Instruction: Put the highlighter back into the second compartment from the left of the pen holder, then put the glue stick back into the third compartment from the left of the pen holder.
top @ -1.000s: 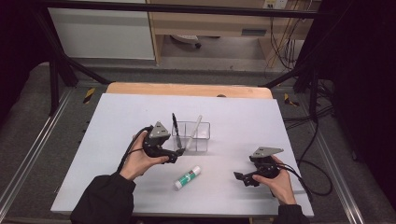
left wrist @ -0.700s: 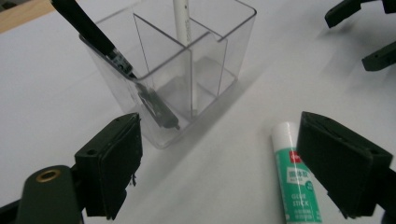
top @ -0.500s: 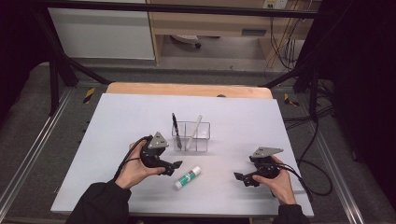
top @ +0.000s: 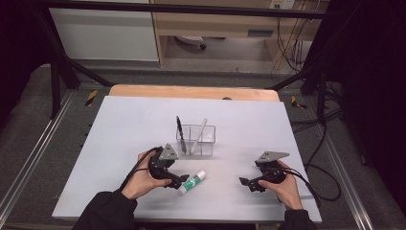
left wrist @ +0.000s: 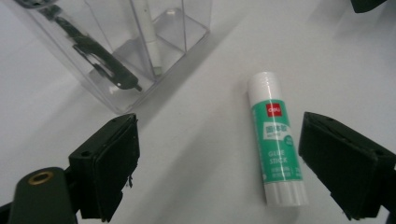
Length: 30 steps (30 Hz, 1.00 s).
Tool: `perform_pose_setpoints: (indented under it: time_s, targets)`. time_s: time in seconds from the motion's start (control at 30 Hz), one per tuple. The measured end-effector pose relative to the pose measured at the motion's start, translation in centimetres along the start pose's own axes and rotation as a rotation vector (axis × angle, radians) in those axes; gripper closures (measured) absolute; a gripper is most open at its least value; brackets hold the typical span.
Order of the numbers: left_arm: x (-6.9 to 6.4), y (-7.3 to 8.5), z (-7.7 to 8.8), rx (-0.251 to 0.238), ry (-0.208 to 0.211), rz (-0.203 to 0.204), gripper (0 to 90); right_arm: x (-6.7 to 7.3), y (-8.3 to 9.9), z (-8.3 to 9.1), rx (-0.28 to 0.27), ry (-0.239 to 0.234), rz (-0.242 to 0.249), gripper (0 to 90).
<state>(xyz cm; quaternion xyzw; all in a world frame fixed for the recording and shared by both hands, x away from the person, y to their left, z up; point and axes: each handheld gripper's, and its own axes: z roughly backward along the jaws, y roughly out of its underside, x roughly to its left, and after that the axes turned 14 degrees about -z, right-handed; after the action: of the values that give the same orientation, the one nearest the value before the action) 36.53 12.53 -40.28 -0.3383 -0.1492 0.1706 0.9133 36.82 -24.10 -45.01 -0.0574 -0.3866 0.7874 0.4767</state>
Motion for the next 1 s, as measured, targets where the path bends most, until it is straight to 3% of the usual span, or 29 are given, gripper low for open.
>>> perform_pose_setpoints:
  time_s: [0.63, 1.0]
  targets:
    - [-1.6, -1.3, -2.1, 0.077, 0.062, -0.040, 13.3, 0.0, 0.0, 0.0, 0.001, -0.001, -0.002, 2.8]
    - [-2.3, -1.8, -3.0, 0.075, 0.042, -0.005, 18.0, 0.0, 0.1, -0.1, 0.003, -0.002, 0.007, 2.9]
